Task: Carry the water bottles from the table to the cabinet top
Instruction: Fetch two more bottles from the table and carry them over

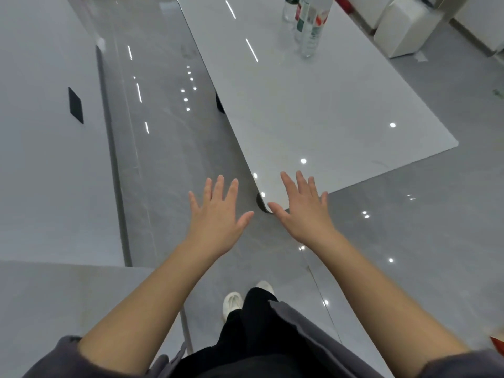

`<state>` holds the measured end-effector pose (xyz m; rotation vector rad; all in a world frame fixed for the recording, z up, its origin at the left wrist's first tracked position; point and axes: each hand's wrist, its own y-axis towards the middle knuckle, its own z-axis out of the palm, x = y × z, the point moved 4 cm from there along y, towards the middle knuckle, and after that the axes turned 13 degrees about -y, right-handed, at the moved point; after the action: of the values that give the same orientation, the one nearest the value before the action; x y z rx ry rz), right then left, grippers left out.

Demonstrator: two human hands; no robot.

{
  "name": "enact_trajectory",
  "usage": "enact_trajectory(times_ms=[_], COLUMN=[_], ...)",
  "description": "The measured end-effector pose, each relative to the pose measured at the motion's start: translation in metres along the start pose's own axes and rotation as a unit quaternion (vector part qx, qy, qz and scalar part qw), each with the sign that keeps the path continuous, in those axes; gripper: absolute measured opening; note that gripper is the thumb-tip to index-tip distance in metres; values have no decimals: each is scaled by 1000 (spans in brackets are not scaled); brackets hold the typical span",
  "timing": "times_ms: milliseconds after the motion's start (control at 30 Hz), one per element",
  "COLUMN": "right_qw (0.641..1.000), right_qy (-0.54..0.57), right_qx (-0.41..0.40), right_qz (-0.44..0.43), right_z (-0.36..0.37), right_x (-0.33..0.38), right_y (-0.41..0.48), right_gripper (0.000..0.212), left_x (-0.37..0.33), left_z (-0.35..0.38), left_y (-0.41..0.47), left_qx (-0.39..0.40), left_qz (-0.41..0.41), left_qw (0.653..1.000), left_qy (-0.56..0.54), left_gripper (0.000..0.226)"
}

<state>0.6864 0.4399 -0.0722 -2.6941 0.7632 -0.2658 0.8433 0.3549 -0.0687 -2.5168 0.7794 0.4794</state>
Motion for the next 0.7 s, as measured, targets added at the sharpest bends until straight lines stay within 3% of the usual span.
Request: enact_trajectory(times_ms=[700], right_qw=[997], right_qy=[49], right_qx=[-14], right_qz=[58], right_z=[-95], right_x=[79], right_y=[316], right_gripper=[71], left_x=[72], left_z=[-139], left_y=[304], left_qx=[-1], left_qz=[47], left_qw=[999], left_qy=[-14], left_gripper=[70])
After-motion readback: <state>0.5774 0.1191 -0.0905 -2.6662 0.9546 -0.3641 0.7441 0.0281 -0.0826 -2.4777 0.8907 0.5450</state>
